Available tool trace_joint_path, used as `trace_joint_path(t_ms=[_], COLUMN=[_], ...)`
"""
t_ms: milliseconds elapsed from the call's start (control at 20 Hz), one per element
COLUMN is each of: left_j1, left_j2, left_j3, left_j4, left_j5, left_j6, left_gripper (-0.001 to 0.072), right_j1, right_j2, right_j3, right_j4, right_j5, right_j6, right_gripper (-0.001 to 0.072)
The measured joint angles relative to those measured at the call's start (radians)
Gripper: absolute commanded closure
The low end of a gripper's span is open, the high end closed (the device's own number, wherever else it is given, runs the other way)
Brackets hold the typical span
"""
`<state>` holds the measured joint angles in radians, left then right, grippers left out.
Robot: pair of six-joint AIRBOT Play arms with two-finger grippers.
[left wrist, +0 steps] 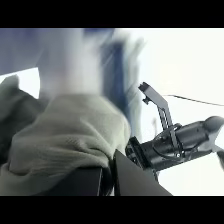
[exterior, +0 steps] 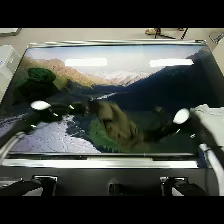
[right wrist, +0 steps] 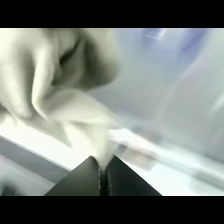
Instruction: Fold the clothes and pants, and hang the long-sleeved shirts on hangers.
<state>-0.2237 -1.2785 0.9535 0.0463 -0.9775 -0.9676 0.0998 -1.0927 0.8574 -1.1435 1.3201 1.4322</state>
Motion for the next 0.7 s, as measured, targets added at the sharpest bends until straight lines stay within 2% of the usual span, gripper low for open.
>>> trace_joint_path(t_ms=[150,300,450,700], left_j1=[0.085,0.141,0.179,0.205], left_j2=[0.159,0.307,0.435,0.569], left_j3=[0.187,0.36,0.449,0.494], left_j4=[-0.011,0.026,0.116,0.221], left_j5=[-0.016,0.003,0.08,0.246], left_j6=[0.0,-0.004,-0.06,-0.141], left_gripper=[0.068,0.068,0.068,0.068], right_j1=[-0.044,-0.061,-0.068,-0.071], right_j2=[0.113,0.218,0.308,0.399], right_j3=[0.347,0.624,0.758,0.824], right_j4=[-0.167,-0.239,-0.264,-0.286], right_j5=[-0.039,-0.14,-0.225,-0.339], right_j6=[0.036,0.048,0.062,0.072], right_gripper=[0.0678,0.0678,0.0678,0.0678])
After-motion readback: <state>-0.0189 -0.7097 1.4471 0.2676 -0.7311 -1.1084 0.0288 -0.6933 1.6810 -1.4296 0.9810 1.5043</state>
